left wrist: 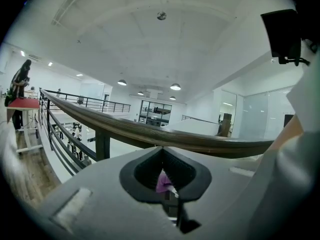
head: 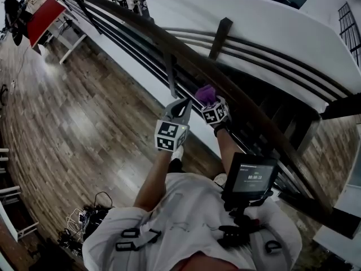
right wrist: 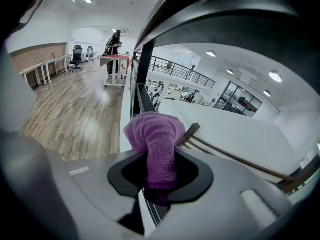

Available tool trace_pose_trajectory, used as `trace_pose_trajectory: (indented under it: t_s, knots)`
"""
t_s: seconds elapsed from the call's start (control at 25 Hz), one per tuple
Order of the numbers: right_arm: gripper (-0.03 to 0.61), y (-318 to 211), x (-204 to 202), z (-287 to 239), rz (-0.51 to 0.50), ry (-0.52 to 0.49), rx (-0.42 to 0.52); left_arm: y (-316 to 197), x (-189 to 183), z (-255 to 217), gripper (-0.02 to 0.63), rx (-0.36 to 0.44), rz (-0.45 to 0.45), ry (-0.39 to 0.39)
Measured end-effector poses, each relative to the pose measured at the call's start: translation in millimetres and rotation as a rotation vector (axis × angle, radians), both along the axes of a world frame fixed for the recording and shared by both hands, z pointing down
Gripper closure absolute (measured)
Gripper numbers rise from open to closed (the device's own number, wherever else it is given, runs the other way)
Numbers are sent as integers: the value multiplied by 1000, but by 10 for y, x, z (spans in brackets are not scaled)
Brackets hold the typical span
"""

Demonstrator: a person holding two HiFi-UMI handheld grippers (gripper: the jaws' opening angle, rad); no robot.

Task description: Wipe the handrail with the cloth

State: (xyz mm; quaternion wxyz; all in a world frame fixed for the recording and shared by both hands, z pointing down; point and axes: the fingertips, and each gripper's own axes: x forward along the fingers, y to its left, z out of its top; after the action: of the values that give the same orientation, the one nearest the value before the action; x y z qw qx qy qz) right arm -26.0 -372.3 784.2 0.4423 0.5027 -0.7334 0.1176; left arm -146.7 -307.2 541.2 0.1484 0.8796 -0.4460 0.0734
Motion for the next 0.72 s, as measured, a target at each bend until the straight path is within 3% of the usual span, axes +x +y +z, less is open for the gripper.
trace_pose_trajectory:
  t_s: [0.72]
  knots:
    - [491,534,592,11,4,1,-13,329,767,-63,614,14,140,-23]
